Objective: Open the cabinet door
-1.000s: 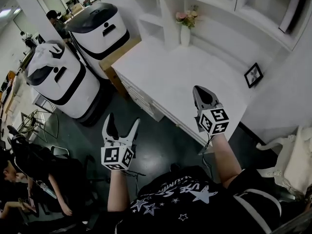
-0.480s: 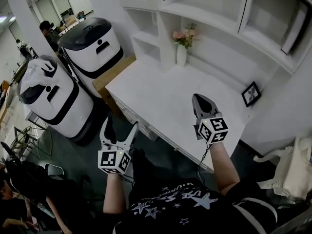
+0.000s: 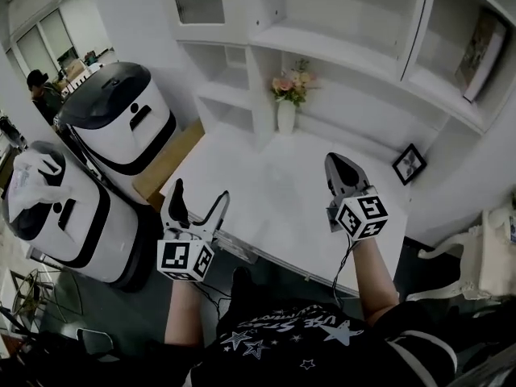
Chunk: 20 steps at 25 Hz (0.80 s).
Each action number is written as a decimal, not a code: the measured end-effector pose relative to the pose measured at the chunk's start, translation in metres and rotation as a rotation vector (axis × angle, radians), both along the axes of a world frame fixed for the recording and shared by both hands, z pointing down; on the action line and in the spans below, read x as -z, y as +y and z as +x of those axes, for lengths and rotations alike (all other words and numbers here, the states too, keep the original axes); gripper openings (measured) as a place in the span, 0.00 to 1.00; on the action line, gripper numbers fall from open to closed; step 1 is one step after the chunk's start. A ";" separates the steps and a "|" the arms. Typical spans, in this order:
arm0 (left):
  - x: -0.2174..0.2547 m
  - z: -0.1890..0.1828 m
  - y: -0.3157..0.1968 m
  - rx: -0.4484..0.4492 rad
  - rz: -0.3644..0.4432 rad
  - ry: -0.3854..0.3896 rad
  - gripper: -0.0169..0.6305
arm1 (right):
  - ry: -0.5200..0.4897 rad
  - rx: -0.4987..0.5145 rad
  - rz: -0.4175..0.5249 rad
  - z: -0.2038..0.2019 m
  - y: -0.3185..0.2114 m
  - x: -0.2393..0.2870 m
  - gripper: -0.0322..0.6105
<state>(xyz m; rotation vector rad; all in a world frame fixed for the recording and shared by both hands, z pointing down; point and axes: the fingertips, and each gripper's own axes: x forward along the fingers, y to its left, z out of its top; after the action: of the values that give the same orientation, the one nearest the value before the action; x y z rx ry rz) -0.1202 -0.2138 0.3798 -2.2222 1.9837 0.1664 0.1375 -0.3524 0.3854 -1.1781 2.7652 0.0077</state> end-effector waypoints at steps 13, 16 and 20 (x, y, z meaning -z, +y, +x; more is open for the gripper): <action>0.114 -0.091 -0.126 -0.225 0.202 -0.103 0.73 | 0.026 -0.164 0.247 -0.078 -0.063 0.136 0.06; 0.144 -0.103 -0.145 -0.265 0.257 -0.132 0.73 | 0.027 -0.190 0.311 -0.093 -0.076 0.172 0.06; 0.178 -0.111 -0.168 -0.326 0.321 -0.168 0.73 | 0.011 -0.221 0.367 -0.110 -0.090 0.216 0.06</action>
<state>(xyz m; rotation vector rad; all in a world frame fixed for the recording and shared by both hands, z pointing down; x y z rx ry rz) -0.2310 -0.3814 0.2013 -2.2418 1.3895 0.3019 0.0270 -0.4426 0.1697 -1.3645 2.4784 0.5194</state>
